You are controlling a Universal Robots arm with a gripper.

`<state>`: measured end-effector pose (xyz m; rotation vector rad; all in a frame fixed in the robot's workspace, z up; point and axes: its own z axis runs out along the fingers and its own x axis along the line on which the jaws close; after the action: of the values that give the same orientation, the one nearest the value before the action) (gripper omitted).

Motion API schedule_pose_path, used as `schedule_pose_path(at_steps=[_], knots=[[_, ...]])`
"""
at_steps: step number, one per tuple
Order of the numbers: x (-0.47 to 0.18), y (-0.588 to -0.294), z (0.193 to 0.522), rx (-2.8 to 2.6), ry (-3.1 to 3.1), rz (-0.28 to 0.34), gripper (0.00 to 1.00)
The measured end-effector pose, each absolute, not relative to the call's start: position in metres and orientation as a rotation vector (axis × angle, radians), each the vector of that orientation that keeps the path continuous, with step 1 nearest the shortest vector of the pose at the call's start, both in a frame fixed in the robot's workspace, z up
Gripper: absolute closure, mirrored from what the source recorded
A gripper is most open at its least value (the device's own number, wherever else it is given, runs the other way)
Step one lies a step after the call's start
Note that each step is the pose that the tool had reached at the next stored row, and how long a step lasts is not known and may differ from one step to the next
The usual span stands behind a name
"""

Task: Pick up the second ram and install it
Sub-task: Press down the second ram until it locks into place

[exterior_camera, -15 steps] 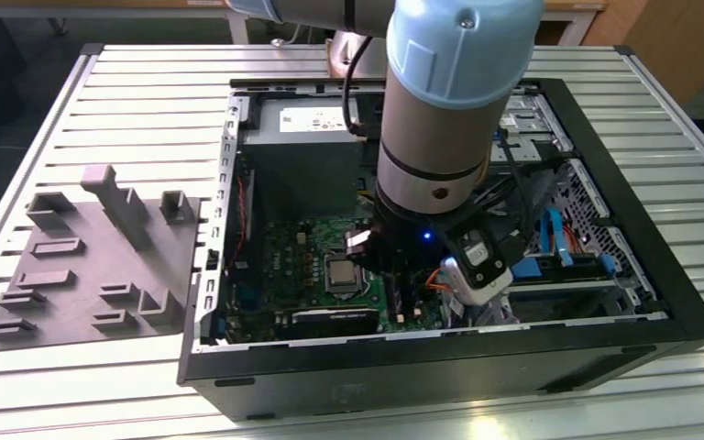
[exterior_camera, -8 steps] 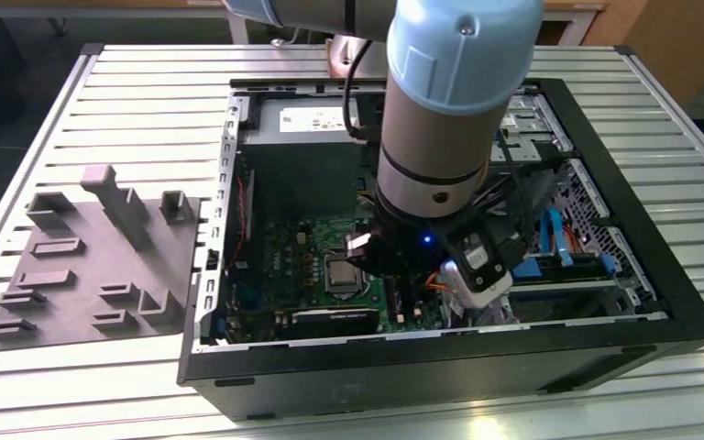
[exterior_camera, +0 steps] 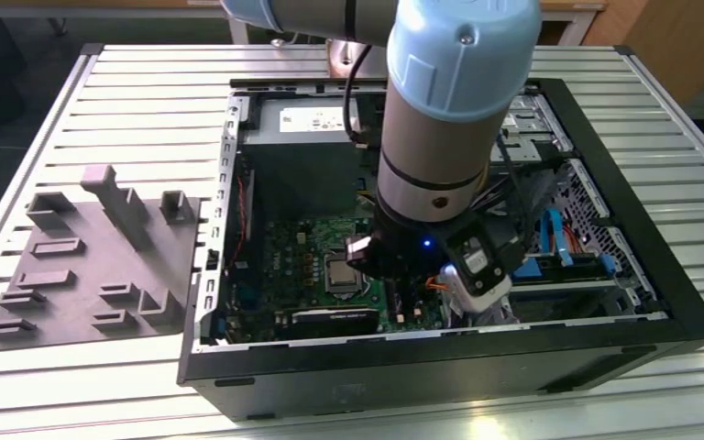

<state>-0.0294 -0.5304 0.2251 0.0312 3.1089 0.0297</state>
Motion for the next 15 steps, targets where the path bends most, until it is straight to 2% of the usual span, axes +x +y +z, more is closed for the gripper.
schedule_pose_path(at_steps=[15], knots=[[-0.0294, -0.5308, 0.2206, 0.031, 3.109, 0.03, 0.89]])
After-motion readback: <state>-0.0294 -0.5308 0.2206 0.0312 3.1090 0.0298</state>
